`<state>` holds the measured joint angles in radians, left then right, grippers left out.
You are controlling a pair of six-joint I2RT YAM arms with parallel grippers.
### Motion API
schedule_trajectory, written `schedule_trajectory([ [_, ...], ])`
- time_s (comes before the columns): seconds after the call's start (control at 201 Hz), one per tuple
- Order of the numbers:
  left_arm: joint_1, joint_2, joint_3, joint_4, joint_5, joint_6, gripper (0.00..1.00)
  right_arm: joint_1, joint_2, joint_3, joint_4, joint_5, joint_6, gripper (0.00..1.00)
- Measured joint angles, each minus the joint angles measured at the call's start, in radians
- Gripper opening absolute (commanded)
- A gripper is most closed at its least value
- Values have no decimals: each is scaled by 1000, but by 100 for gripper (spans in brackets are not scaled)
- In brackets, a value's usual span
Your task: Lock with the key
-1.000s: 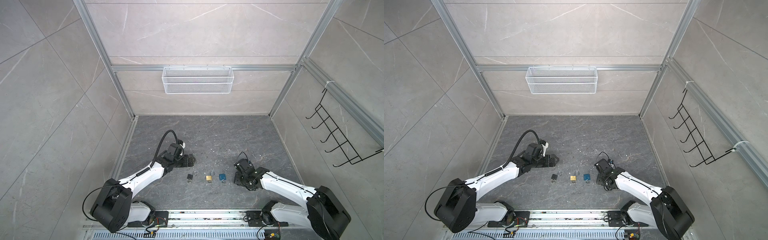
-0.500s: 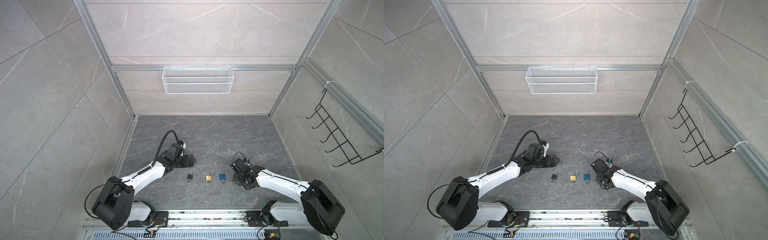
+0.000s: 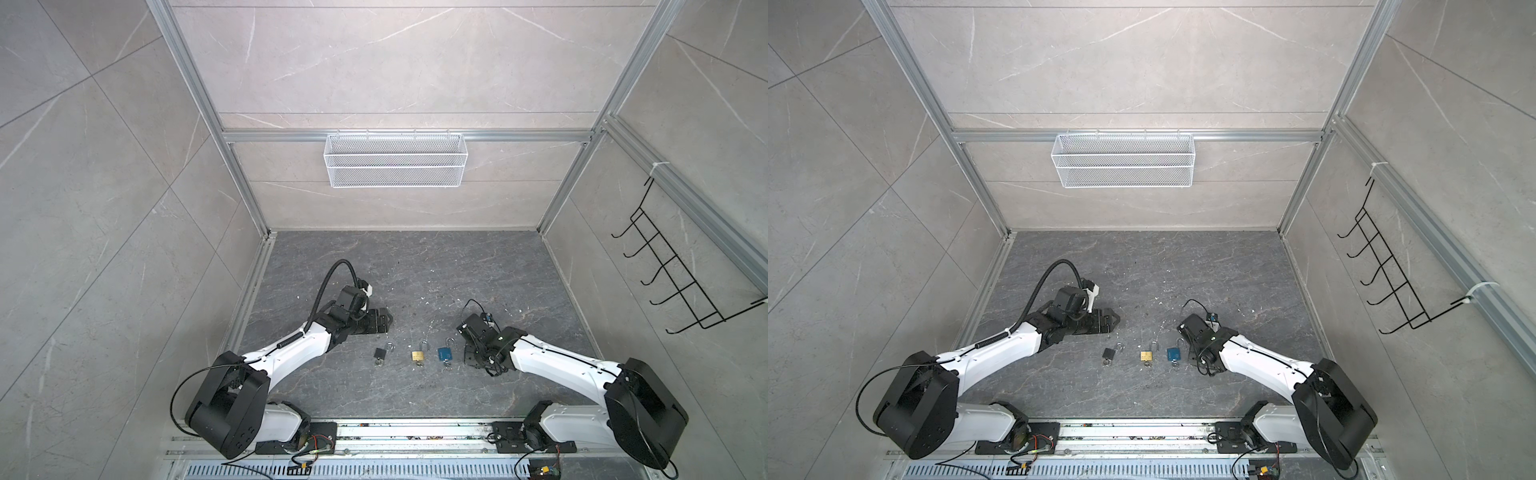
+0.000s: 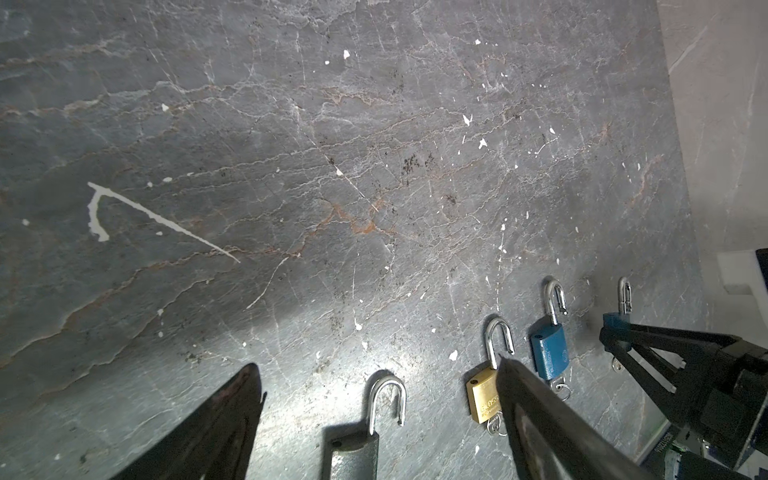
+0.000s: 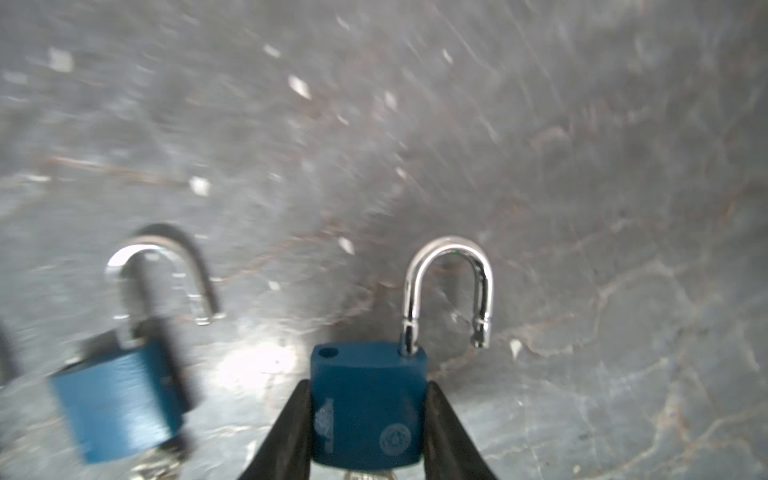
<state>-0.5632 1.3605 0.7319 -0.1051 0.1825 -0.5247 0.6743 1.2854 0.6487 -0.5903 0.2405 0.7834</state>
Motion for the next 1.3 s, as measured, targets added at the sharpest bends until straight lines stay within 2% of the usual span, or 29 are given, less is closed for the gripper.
schedule_trajectory([
  [0.338,-11,38,14,138,139,-100,88,14,-67,136,151,-229,-288,14],
  [0.592,-39,39,14,261,220,-214,87,69,-53,191,226,-340,-381,14],
  [0.821,-68,56,14,329,247,-273,86,135,-24,244,237,-348,-416,14],
  [1.01,-88,68,15,346,248,-290,82,174,0,272,236,-319,-422,14],
  [1.155,-101,72,18,347,248,-296,76,190,18,293,229,-288,-423,13],
  [1.299,-114,89,30,354,254,-304,65,202,34,312,223,-266,-430,13],
])
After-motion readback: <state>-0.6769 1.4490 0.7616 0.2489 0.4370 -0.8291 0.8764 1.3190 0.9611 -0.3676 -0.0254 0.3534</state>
